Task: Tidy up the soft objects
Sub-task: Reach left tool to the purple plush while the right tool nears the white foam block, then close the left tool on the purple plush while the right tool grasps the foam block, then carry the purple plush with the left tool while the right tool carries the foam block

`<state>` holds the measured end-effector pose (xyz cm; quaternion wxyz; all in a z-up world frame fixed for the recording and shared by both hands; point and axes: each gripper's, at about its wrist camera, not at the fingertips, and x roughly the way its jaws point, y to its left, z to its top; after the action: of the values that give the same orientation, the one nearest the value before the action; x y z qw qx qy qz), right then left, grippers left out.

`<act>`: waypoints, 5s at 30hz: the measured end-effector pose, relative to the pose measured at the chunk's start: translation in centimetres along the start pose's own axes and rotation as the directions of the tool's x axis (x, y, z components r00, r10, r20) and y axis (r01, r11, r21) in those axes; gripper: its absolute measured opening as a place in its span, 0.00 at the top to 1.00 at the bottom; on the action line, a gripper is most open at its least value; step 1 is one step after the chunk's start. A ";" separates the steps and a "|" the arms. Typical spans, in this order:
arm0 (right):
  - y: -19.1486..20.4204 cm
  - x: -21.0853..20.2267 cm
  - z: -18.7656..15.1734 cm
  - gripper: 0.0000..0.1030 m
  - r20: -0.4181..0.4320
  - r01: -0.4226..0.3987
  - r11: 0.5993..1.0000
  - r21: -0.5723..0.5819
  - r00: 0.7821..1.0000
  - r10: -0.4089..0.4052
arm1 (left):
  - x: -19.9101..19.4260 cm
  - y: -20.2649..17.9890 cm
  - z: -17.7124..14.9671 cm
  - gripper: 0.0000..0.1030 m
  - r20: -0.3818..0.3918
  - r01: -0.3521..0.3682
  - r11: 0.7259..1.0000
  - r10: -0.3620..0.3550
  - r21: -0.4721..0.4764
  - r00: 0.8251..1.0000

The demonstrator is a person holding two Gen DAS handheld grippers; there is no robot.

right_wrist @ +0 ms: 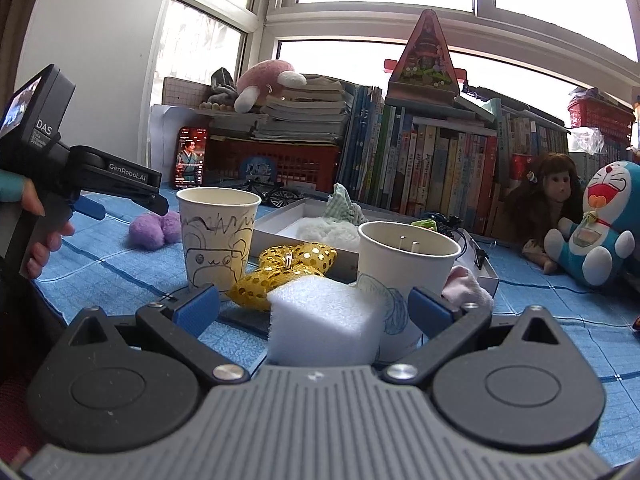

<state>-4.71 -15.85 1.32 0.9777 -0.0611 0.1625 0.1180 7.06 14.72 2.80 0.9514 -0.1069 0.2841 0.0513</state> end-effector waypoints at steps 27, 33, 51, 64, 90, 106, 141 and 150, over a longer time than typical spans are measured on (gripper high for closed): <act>0.1 2.0 -0.7 0.15 -0.048 0.055 0.994 0.097 0.998 -0.051 | 3.7 0.0 0.2 0.25 -0.091 -0.018 0.999 0.015 -0.031 0.996; 0.1 2.2 -0.9 0.28 -0.057 0.065 0.990 0.121 0.997 -0.059 | 4.2 0.1 0.3 0.42 -0.106 -0.017 0.999 0.012 -0.041 0.994; -0.4 0.6 0.5 0.33 -0.007 -0.001 0.990 0.142 1.000 0.002 | 2.7 -0.2 1.2 0.66 -0.052 -0.043 0.999 0.043 -0.016 0.998; -2.3 -2.6 3.2 0.33 0.112 -0.033 0.984 0.173 0.994 0.013 | -0.7 -1.8 3.5 0.68 0.019 0.001 1.000 -0.002 0.019 1.000; -10.6 -2.3 7.2 0.33 0.116 0.001 0.935 0.355 0.992 -0.045 | -4.4 -7.6 7.9 0.68 0.036 0.190 0.978 -0.194 0.084 0.980; -16.1 3.4 11.8 0.34 0.018 0.030 0.927 0.373 0.999 -0.039 | -0.3 -13.2 12.9 0.68 -0.135 0.353 0.932 -0.341 0.083 0.930; -19.6 19.1 8.7 0.34 -0.317 0.030 0.841 0.540 0.933 0.170 | 15.6 -18.7 10.8 0.70 -0.478 0.260 0.965 -0.249 -0.044 0.843; -19.4 18.6 9.0 0.34 -0.357 0.083 0.891 0.446 0.930 0.092 | 16.3 -18.8 9.4 0.70 -0.540 0.262 0.965 -0.217 0.008 0.813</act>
<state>19.97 -29.18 5.20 0.9163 0.1481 0.3663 0.0655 28.58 -0.72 4.79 0.8367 -0.1128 0.5240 -0.1124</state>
